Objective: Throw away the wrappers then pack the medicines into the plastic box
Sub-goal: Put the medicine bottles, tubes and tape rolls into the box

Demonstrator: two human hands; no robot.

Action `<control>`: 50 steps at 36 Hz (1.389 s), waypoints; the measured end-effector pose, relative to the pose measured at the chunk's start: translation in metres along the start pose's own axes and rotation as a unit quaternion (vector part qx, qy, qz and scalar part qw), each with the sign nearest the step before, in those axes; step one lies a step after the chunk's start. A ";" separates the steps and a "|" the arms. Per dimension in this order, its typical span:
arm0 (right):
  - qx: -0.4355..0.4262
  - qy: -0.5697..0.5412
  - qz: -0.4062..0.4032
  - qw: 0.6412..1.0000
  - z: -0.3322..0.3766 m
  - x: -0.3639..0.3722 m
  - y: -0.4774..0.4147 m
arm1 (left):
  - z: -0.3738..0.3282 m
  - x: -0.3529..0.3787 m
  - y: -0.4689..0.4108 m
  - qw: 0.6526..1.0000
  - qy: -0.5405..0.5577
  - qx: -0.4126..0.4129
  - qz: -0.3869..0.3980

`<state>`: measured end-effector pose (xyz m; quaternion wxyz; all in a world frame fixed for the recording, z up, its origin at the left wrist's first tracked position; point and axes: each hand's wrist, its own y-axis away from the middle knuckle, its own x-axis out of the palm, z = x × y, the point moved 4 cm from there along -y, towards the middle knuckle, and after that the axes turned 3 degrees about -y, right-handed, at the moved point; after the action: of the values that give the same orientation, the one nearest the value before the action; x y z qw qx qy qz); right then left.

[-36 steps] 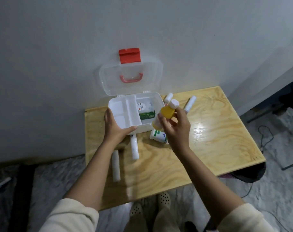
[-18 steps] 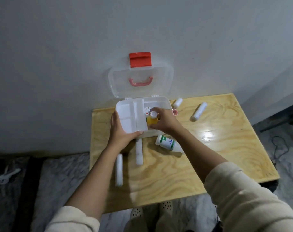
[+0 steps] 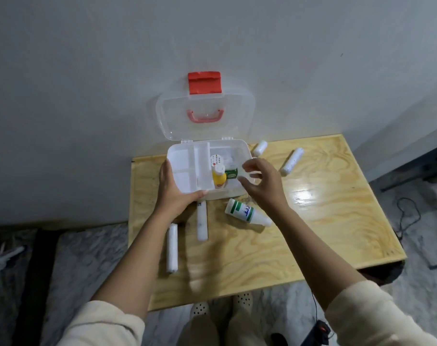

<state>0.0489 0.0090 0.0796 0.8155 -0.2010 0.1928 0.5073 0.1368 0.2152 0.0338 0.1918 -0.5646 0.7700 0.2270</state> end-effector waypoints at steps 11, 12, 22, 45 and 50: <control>0.105 0.194 0.136 0.966 -0.081 0.016 0.086 | 0.002 0.003 0.000 1.000 -0.001 -0.006 0.004; 0.105 0.198 0.132 0.966 -0.082 0.017 0.086 | 0.003 0.003 0.000 1.000 0.000 -0.009 0.006; 0.139 0.045 0.058 0.988 -0.083 0.004 0.098 | 0.004 0.004 0.000 1.000 0.001 -0.016 0.008; -0.040 0.091 -0.024 0.995 0.009 -0.053 0.028 | 0.002 0.002 -0.002 1.000 0.001 0.003 0.002; 0.004 0.151 0.032 0.988 0.020 -0.039 -0.004 | 0.005 0.002 -0.004 1.000 0.009 -0.002 0.002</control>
<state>0.0388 -0.0121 0.1172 0.7612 -0.2660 0.3219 0.4962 0.1406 0.2152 0.0279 0.1834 -0.5656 0.7721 0.2243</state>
